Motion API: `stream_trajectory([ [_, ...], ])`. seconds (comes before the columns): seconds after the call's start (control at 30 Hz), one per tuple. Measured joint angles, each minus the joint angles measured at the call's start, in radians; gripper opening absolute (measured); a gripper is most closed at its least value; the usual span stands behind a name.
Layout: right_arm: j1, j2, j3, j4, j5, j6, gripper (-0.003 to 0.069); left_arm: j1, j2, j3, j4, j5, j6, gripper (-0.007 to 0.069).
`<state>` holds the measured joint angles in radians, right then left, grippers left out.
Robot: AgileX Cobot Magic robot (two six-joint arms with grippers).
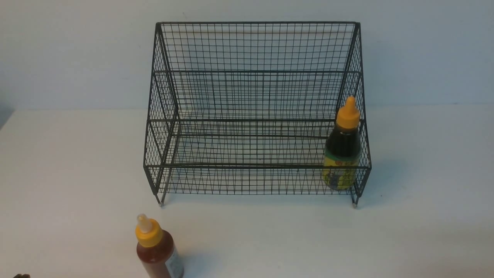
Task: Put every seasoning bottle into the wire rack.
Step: Use the left arm to grab the condiment bottle closest to it
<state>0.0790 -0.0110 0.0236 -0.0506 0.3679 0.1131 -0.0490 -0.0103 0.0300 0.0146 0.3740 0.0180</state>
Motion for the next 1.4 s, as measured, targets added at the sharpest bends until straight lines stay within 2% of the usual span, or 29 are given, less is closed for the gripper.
stream_trajectory([
  [0.2, -0.007, 0.0, 0.0, -0.001, 0.0, -0.001, -0.0015, 0.0, 0.0, 0.0, 0.0, 0.0, 0.0, -0.0012],
  [0.4, -0.076, 0.0, 0.0, -0.001, 0.0, -0.001, -0.0015, 0.0, 0.0, 0.0, 0.0, 0.0, 0.0, -0.0012],
  [1.4, -0.081, 0.0, 0.0, -0.006, 0.0, -0.001, -0.0015, 0.0, 0.0, 0.0, 0.0, 0.0, 0.0, -0.0012],
])
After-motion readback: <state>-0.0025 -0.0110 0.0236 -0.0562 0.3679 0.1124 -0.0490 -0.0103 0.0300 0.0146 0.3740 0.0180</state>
